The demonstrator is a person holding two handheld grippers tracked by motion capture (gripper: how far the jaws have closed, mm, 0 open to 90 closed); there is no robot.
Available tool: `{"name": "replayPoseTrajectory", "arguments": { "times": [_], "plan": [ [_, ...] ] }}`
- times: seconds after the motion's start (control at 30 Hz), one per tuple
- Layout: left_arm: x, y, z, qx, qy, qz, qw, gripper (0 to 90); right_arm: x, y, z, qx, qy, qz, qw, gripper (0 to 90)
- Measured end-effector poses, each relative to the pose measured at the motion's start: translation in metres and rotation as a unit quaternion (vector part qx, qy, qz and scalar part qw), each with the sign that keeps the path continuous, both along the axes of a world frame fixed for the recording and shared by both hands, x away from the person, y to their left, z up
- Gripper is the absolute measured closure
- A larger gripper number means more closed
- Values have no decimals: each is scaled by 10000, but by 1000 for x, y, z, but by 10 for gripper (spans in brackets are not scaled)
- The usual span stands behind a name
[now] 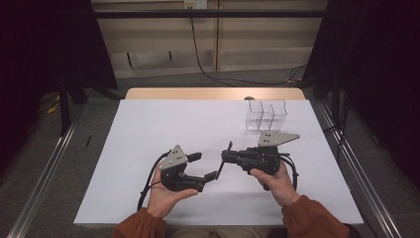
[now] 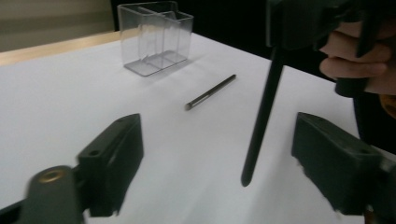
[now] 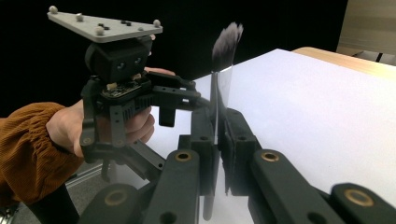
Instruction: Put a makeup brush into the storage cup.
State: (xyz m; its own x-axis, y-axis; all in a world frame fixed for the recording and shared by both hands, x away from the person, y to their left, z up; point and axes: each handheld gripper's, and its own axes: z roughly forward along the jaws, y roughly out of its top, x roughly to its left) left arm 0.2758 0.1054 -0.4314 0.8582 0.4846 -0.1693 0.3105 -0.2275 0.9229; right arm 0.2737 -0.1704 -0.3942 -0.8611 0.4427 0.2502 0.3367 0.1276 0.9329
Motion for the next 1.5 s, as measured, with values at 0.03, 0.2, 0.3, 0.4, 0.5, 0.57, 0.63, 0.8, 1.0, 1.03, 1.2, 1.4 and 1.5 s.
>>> {"name": "replayPoseTrajectory", "arguments": {
  "times": [0.03, 0.2, 0.3, 0.4, 0.5, 0.57, 0.63, 0.8, 1.0, 1.03, 1.2, 1.4, 1.5],
  "plan": [
    [0, 1, 1, 37, 13, 37, 10000, 134, 0, 0, 0, 0, -4, -5, 10000, 844],
    [2, 7, 2, 23, 104, 165, 9998, 55, 0, -3, 1, 8, -29, -27, 10000, 844],
    [2, 11, 3, 68, 27, 184, 9998, 41, 0, -6, 2, 8, -28, -65, 10000, 844],
    [2, 16, 5, 67, 64, 248, 9997, 40, 0, -7, 2, 5, -41, -94, 9999, 844],
    [2, 22, 5, 57, 77, 347, 9994, 39, 0, -9, 2, -12, -30, -112, 9999, 844],
    [1, 26, 4, 45, 40, 426, 9991, 39, 0, -9, 1, -15, -22, -131, 9999, 844],
    [0, 30, 2, 73, -10, 465, 9989, 39, 0, -10, 1, -28, -26, -144, 9999, 844],
    [-1, 42, -2, 11, -180, 679, 9975, 36, -1, -13, 2, -98, -50, -226, 9997, 844],
    [-3, 62, 0, 13, -219, 883, 9958, 33, -1, -19, 2, -186, -68, -379, 9991, 844],
    [-3, 65, 0, 79, -227, 903, 9956, 34, -1, -20, 3, -201, -68, -392, 9990, 844],
    [-7, 80, -3, 87, -275, 1055, 9940, 33, -1, -26, 4, -256, -93, -506, 9983, 844],
    [-6, 89, -1, 135, -268, 1166, 9927, 34, 1, -38, 5, -302, -124, -670, 9972, 844],
    [-8, 94, 0, -4, -263, 1223, 9921, 34, 2, -44, 6, -289, -132, -757, 9966, 844]
  ]
}}
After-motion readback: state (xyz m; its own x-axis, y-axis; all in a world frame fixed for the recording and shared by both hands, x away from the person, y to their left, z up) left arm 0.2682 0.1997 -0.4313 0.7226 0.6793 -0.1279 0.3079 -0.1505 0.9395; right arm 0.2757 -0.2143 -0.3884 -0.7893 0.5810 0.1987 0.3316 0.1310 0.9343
